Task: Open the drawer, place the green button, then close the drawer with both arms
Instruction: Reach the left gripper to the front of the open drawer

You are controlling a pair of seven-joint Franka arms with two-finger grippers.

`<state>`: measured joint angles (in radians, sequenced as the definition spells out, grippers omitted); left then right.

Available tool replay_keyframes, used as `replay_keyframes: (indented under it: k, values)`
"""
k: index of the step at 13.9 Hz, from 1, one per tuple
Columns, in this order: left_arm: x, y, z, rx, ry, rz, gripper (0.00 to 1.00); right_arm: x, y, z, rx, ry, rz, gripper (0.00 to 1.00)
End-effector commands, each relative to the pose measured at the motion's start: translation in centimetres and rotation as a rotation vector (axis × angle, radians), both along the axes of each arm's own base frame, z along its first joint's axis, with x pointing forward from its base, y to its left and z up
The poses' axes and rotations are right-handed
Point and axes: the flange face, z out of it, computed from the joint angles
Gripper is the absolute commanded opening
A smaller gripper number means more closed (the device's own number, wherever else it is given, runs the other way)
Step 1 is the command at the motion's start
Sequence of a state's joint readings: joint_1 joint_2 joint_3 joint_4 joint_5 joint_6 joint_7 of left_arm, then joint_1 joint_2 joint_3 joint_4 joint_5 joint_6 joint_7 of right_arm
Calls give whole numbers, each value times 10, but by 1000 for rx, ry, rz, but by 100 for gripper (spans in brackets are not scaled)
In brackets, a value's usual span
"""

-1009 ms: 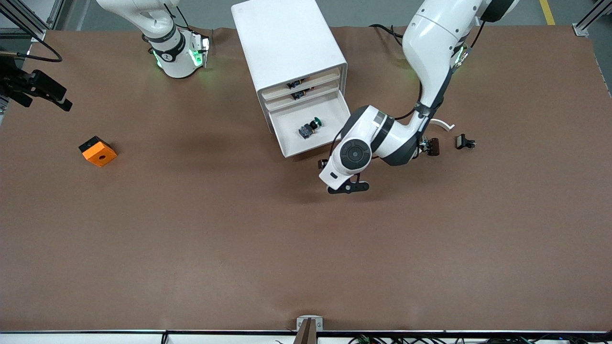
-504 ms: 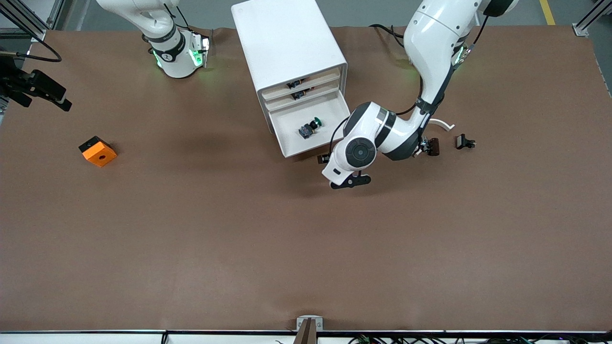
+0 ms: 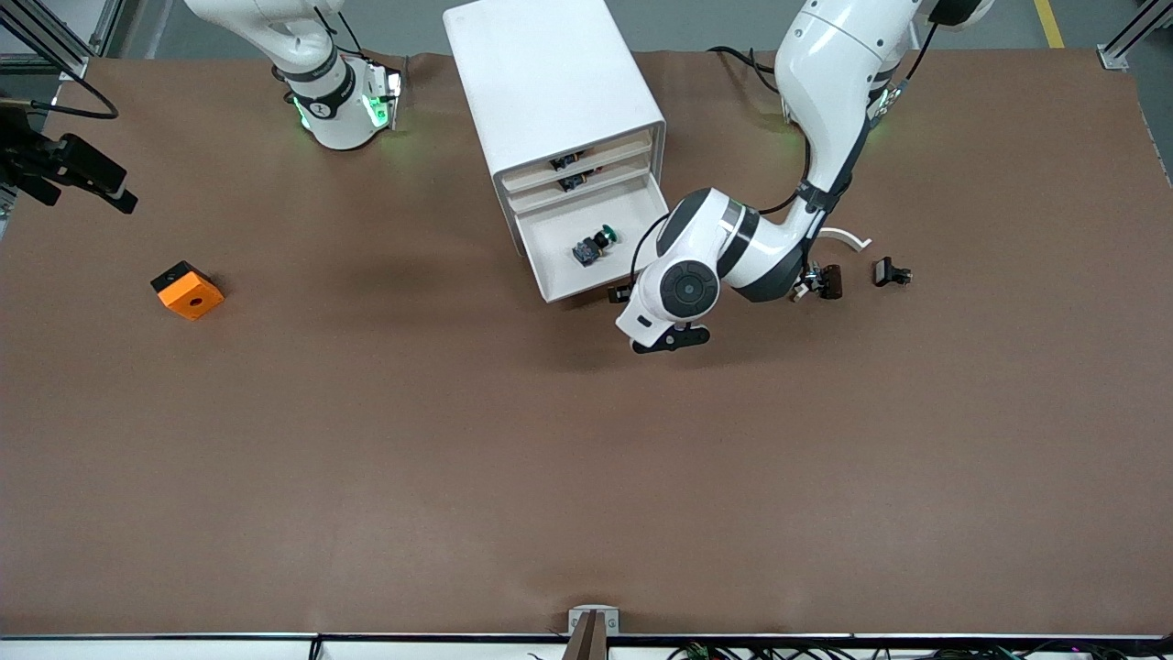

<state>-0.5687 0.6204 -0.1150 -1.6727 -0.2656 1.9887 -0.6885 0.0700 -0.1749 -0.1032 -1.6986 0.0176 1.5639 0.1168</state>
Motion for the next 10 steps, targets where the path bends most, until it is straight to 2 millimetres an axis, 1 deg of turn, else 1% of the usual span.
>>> replay_keyframes:
  k: [1, 8, 10]
  values:
    - [-4, -8, 6, -31, 17, 24, 100, 3, -2, 5, -20, 0, 8, 100]
    - [-9, -15, 6, -45, 38, 39, 100, 3, -4, 7, -20, -6, 3, 100]
    - [-11, -15, 0, -39, 46, 32, 100, 3, -3, 7, -20, -6, 6, 100]
